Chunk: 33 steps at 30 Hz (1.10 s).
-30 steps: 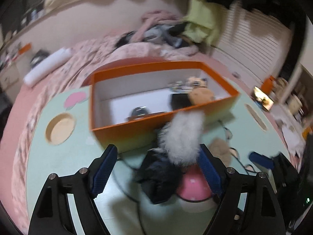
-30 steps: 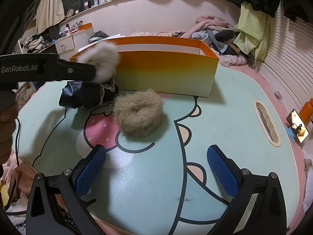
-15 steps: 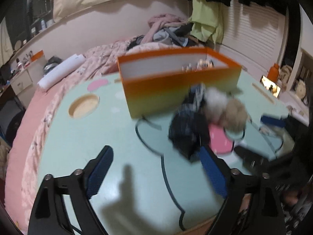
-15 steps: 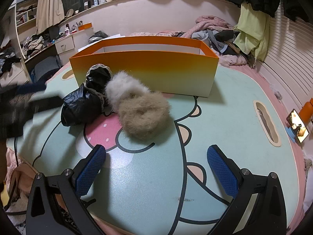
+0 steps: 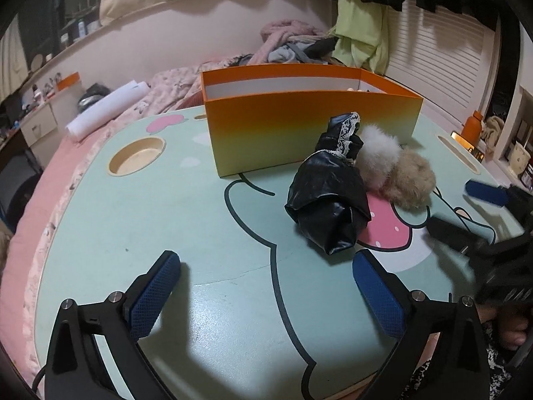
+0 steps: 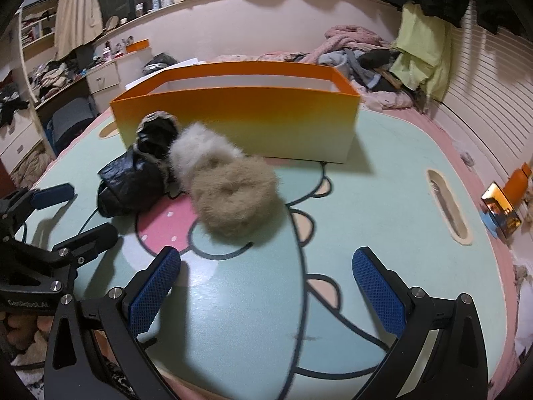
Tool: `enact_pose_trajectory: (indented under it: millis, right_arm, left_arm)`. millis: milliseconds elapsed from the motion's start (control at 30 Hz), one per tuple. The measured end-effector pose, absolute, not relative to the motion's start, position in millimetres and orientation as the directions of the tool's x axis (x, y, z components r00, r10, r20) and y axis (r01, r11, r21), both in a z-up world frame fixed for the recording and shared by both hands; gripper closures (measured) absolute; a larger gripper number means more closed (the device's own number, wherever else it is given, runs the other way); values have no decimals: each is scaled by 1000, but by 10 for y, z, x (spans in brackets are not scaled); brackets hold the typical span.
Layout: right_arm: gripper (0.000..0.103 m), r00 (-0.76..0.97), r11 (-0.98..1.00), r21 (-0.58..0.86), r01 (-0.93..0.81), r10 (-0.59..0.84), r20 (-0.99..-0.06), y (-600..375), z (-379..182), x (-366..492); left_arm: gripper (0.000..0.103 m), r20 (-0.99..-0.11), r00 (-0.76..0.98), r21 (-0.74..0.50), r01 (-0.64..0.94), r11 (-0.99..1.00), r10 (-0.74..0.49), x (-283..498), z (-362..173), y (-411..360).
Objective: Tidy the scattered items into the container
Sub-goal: 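Reach into the box and grasp the black rectangular pouch with the right gripper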
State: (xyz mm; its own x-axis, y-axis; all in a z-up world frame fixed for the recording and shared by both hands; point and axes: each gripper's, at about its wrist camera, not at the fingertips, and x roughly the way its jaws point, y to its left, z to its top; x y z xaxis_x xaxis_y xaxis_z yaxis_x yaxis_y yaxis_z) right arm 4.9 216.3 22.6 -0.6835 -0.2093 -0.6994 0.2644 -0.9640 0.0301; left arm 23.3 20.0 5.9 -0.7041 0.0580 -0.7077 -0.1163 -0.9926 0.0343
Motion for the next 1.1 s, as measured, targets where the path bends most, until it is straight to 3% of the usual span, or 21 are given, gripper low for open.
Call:
enact_pose_trajectory:
  millis: [200,300,433,533,733,833,967,1033,1100]
  right_arm:
    - [1,-742,-959,62,277,-255,-620,2306,736,5]
    - [9,-734,-938,94,333,-321,-599,2222,1118,-247]
    - [36,-620,-906,132,402,-375,-689,1917,1302,-772]
    - [49,-468,-895,205,396,-388,-794,1689,1154,-1253]
    - [54,-315,-939,194,285,-283,-906,1509,718,-1736]
    - [54,-314,-965,117,233,-188,-931,1503,633,-1814]
    - [53,-192,-966,142,218,-185,-964,1474,411,-1979]
    - [62,-233,-971,90,222,-142,-962,1457,417,-2000]
    - [63,-241,-971,87,225,-142,-960,1456,429,-1995]
  left_arm:
    - [0,-705,-706,34,-119,-992,60,233,77,183]
    - [0,-706,-706,34,-119,-992,60,233,77,185]
    - [0,-706,-706,34,-118,-992,60,233,77,186]
    - [0,-705,-706,33,-118,-992,60,234,77,189]
    - [0,-704,-708,32,-121,-992,63,213,87,185]
    - [0,-703,-709,32,-122,-992,64,211,90,189]
    - [0,-702,-709,33,-122,-992,63,215,91,191]
    - [0,-702,-710,32,-122,-992,65,215,93,187]
    - [0,-702,-710,33,-122,-992,64,218,93,189]
